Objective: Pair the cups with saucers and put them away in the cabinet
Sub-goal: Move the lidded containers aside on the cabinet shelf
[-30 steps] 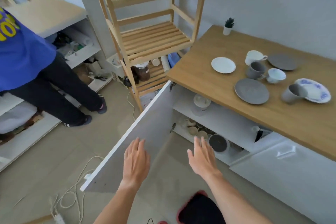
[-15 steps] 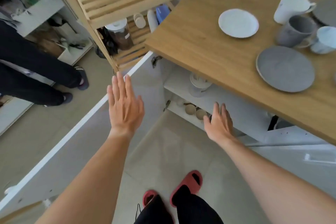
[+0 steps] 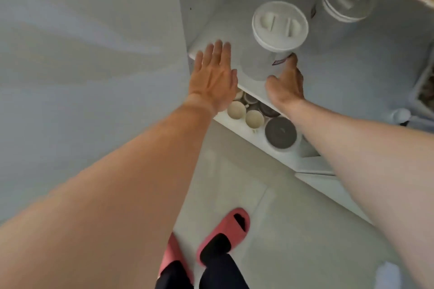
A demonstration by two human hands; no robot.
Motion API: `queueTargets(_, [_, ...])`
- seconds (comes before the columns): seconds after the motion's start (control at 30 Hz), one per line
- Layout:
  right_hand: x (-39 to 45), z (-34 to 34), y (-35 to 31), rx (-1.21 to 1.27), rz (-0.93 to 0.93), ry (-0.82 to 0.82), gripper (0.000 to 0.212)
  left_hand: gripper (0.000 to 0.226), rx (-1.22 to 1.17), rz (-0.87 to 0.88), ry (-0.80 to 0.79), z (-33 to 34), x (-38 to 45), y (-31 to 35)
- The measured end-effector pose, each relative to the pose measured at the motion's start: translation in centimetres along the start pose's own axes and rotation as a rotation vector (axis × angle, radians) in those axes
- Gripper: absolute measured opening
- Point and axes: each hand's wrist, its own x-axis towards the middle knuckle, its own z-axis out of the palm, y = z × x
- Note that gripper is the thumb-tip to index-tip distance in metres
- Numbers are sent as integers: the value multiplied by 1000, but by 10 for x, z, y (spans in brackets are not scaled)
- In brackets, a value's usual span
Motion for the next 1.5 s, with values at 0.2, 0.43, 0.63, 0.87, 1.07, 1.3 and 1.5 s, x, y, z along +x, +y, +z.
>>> queueTargets(0.2, [22,27,16,-30,-296,-75,91,83,-377,-120,58,28,21,-6])
queueTargets(0.43, [47,10,44,-155,-510,55,64,113,-654,-378,299,38,44,-9])
queueTargets(0.63, [86,-27,34,743,59,602,59,103,-756,-397,394,50,69,-16])
queueTargets(0.87, [189,-49,55,1018,36,464,106,103,-858,-414,529,63,71,-24])
queueTargets(1.07, [179,-32,17,943,25,354,116,101,-924,-467,526,61,69,-15])
queueTargets(1.3, [161,7,-29,947,-19,197,116,99,-833,-493,452,56,75,-8])
queueTargets(1.5, [132,26,-54,635,-152,22,92,100,-737,-528,447,61,82,-8])
